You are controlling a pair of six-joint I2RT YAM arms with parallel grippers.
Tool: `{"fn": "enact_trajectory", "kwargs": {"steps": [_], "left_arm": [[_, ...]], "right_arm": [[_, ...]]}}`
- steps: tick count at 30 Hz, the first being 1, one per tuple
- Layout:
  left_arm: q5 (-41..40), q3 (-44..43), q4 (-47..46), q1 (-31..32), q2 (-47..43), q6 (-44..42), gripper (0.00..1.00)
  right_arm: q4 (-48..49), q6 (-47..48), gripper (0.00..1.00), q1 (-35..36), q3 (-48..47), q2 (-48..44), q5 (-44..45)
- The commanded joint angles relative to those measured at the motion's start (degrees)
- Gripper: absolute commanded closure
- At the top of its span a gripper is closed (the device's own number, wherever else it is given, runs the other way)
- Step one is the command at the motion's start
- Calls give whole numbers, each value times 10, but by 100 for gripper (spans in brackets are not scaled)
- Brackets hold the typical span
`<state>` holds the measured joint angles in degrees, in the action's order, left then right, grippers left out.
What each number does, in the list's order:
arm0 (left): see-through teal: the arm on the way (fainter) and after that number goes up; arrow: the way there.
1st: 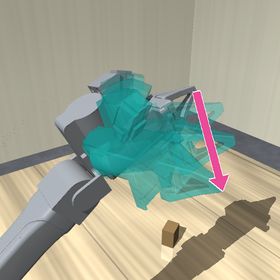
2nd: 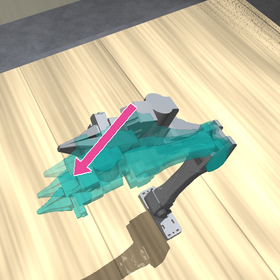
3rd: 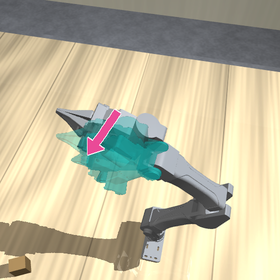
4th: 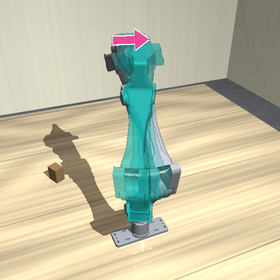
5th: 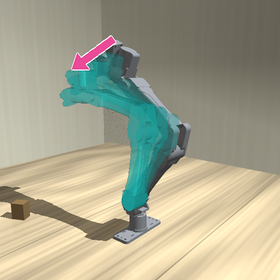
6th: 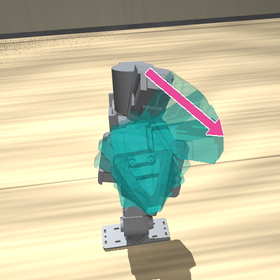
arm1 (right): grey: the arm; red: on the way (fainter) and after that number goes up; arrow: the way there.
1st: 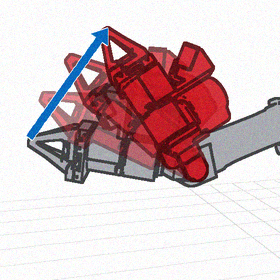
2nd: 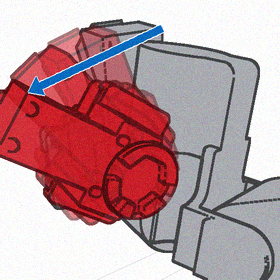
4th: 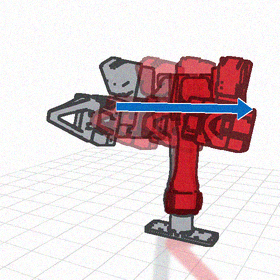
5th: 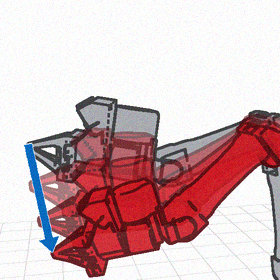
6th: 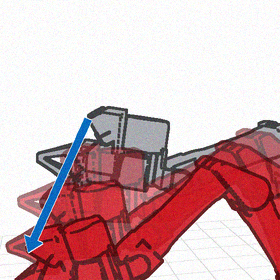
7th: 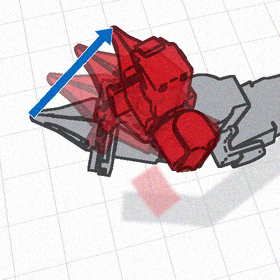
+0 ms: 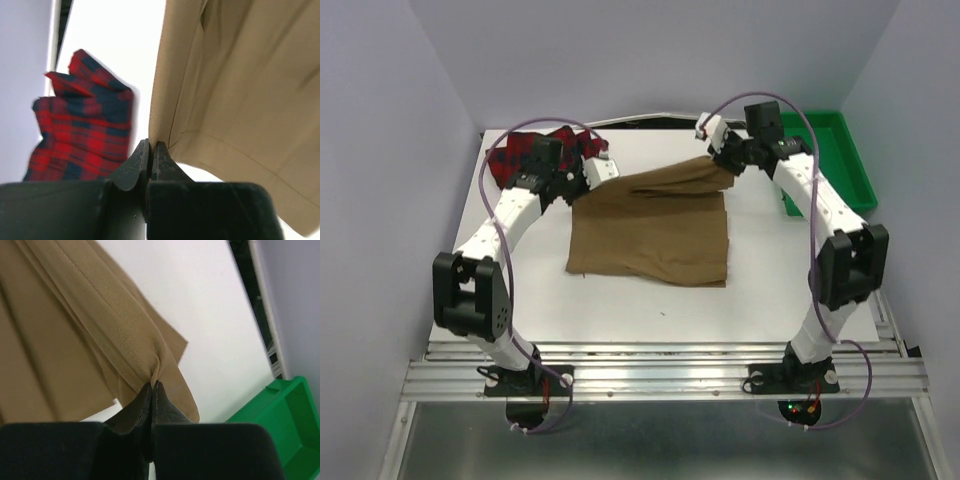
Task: Fold and stack the skirts
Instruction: Fold the skirt
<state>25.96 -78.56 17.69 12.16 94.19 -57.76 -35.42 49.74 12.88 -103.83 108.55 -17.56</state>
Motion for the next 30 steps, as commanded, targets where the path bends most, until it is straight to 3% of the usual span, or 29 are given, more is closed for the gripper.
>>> {"fn": "enact_trajectory", "kwargs": {"steps": [1, 5, 13, 19, 30], "left_arm": [[-8, 95, -24, -12, -73, -57, 100], [-18, 213, -34, -7, -111, -87, 100], [-51, 330, -85, 4, -107, -62, 100], [-65, 278, -93, 8, -54, 41, 100], [-86, 72, 22, 8, -74, 79, 100]], "right_arm": [[-40, -14, 99, 28, 127, -99, -17], [9, -52, 99, 73, 303, -156, 2], [91, -107, 99, 86, 405, -128, 28], [93, -132, 99, 86, 363, -96, 52], [42, -134, 99, 86, 207, -106, 97]]}}
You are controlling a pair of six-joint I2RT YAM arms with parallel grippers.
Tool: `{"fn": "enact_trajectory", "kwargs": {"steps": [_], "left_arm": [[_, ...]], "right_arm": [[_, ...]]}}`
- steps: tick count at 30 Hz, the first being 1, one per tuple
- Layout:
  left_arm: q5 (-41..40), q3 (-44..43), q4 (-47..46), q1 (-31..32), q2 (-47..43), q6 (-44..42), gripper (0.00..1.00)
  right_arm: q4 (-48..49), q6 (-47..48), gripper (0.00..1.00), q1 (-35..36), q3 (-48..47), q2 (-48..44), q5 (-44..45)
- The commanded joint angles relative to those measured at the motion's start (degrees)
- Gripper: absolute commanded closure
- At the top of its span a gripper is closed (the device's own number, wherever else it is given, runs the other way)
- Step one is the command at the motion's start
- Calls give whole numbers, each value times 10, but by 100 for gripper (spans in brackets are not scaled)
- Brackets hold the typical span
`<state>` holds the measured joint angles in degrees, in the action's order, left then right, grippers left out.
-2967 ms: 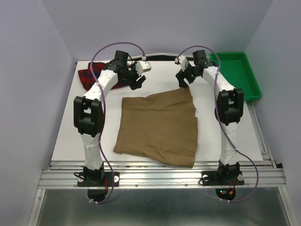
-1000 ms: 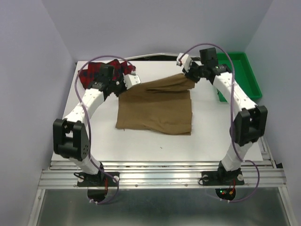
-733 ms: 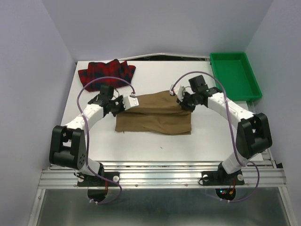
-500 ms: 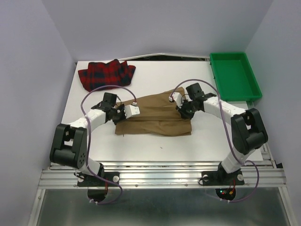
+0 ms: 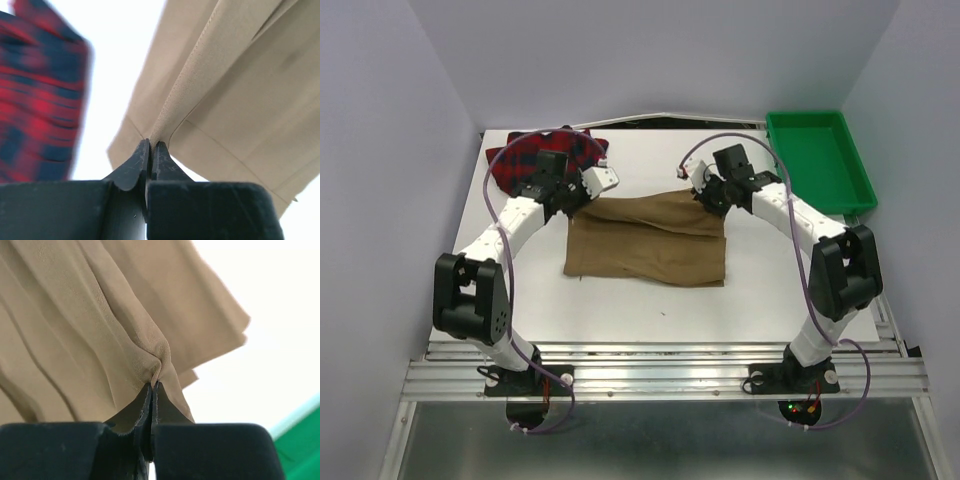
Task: Fold and stack the skirts
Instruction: Fold the skirt
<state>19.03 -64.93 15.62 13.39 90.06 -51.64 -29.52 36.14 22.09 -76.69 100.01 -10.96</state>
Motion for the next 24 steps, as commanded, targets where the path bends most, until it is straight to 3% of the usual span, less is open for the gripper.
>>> {"fn": "enact_trajectory", "kwargs": {"steps": [1, 6, 10, 16, 20, 21, 24], "left_arm": [[-18, -74, 62, -5, -37, 15, 100], [-19, -77, 98, -2, -88, 13, 100], [-16, -29, 119, 1, -139, -3, 100], [-2, 117, 125, 36, -204, -13, 100], [-23, 233, 78, 91, -194, 14, 100], [-35, 264, 52, 104, -147, 36, 100], [-44, 277, 34, 110, -120, 50, 100]], "right_arm": [[-35, 2, 99, -6, -77, -22, 31], [-91, 9, 99, 0, -92, -57, -5], [-100, 10, 99, 6, -32, -96, -6], [-47, -2, 99, 34, 136, -141, 1], [17, -11, 99, 48, 190, -112, 22], [57, -10, 99, 48, 208, -77, 51], [75, -11, 99, 48, 208, -54, 72]]}}
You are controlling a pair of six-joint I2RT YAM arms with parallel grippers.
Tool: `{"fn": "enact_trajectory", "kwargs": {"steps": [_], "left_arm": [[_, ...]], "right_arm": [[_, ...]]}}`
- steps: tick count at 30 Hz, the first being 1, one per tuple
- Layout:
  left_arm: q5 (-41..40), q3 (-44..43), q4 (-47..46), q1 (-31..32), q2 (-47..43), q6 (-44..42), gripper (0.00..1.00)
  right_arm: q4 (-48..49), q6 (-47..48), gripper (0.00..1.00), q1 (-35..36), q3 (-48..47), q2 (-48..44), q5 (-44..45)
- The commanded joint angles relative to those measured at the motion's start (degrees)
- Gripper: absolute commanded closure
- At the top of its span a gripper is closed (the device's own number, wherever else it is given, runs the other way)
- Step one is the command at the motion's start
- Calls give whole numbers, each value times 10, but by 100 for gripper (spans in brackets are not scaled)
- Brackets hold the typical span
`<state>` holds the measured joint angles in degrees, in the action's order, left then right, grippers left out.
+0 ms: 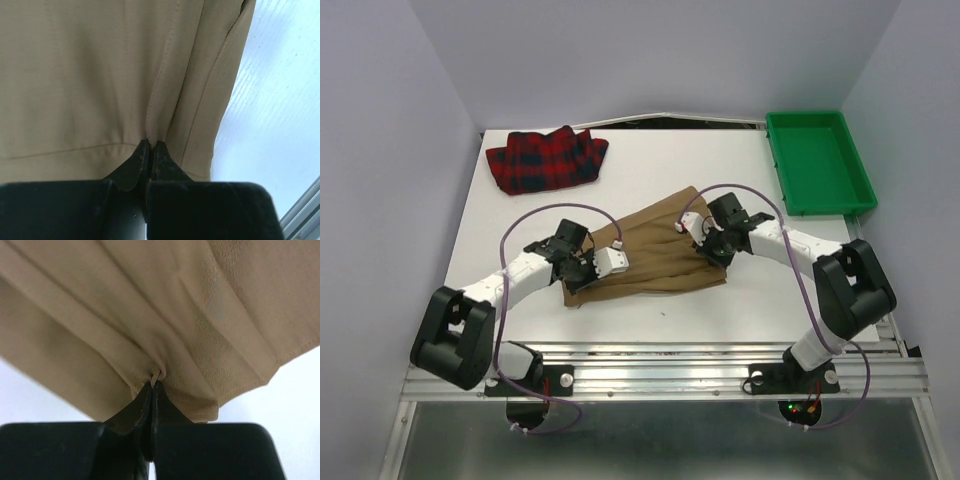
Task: Fold and stack the skirts
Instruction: Fold the skirt
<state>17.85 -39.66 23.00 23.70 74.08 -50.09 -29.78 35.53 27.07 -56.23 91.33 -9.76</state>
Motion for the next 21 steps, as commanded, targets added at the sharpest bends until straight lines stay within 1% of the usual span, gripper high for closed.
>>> {"fn": "enact_trajectory", "kwargs": {"steps": [1, 6, 9, 10, 11, 12, 15, 16, 18, 19, 20, 21], "left_arm": [[-35, 27, -43, 6, 44, 34, 100], [-53, 34, -55, 6, 33, 31, 100], [-48, 18, -49, 6, 34, 41, 100], [-39, 10, -46, 6, 39, 56, 100], [-34, -8, -43, 6, 52, 63, 100], [-31, -18, -42, 6, 60, 74, 100], [-25, -51, -45, 7, 84, 118, 100], [-29, -55, -52, 7, 86, 133, 100], [-33, -64, -62, 8, 87, 171, 100], [-35, -66, -67, 8, 86, 192, 100], [-33, -67, -68, 12, 82, 198, 100], [-36, -67, -71, 15, 80, 203, 100]], "right_arm": [[77, -5, 99, -2, 2, 37, 61], [78, -5, 99, -2, 2, 29, 60], [88, -8, 99, -2, -7, 35, 86], [96, -10, 99, -2, -11, 39, 95], [118, -13, 99, -2, -26, 46, 125], [125, -18, 99, -10, -42, 55, 129], [126, -47, 99, -53, -117, 114, 120], [126, -50, 99, -72, -168, 139, 118], [133, -56, 99, -85, -211, 156, 117], [137, -56, 98, -92, -247, 170, 119], [138, -51, 94, -92, -262, 176, 131], [138, -49, 87, -92, -287, 181, 134]]}}
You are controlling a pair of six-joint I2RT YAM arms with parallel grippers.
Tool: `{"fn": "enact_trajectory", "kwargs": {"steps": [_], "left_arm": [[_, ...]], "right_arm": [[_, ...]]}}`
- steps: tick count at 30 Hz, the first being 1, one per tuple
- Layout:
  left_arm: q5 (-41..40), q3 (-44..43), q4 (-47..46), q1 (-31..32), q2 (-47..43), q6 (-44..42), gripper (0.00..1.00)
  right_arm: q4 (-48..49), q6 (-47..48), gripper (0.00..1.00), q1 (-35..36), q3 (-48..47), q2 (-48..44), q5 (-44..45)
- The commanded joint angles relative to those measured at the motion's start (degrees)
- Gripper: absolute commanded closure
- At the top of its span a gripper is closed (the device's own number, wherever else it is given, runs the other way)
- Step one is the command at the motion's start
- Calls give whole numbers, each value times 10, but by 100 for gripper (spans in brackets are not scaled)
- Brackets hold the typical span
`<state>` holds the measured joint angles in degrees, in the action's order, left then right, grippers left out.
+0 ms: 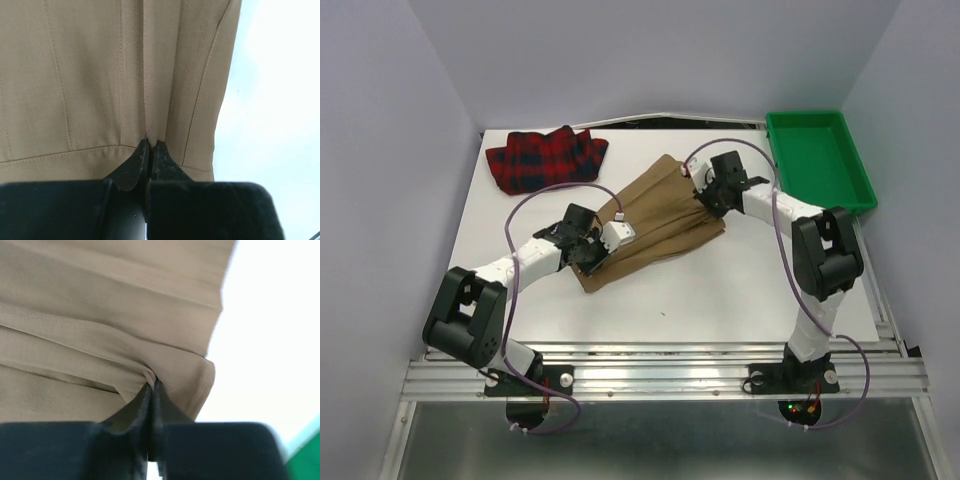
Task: Fold and stack the skirts
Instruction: Fold the skirt
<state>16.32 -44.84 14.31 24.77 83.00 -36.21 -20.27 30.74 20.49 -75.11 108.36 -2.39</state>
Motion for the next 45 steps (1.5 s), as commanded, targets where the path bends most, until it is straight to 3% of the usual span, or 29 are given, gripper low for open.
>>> {"fn": "enact_trajectory", "kwargs": {"steps": [1, 2, 3, 4, 8, 11, 16, 19, 23, 29, 37, 45], "left_arm": [[-21, -14, 13, 10, -13, 68, 100], [-41, -12, -2, 17, -20, 75, 100], [-51, -10, -9, 25, -24, 82, 100], [-57, -6, -15, 39, -28, 94, 100], [-94, -14, -31, 76, -37, 126, 100], [-90, -32, -15, 100, -17, 136, 100], [-78, -45, 23, 120, 13, 115, 100], [-72, -50, 38, 134, 25, 106, 100], [-83, -68, 36, 151, 30, 141, 100], [-72, -107, 22, 164, 39, 233, 100], [-67, -130, -11, 180, 100, 347, 100], [-90, -118, -16, 198, 125, 359, 100]], "right_arm": [[42, -1, 76, -32, -99, 14, 63], [42, -2, 40, -38, -119, 18, 63], [41, -9, 27, -38, -128, 19, 70], [39, -14, 20, -44, -135, 16, 73], [-23, -76, 17, -77, -173, -6, 48], [-92, -187, 20, -106, -163, -50, 25], [-138, -379, 31, -120, 5, -159, -158], [-98, -450, 36, -120, 93, -180, -246], [-32, -523, 35, -120, 185, -159, -345], [180, -682, 34, -120, 276, -137, -409], [298, -727, 40, -114, 248, -35, -409], [286, -728, 71, -109, 138, 93, -372]]}}
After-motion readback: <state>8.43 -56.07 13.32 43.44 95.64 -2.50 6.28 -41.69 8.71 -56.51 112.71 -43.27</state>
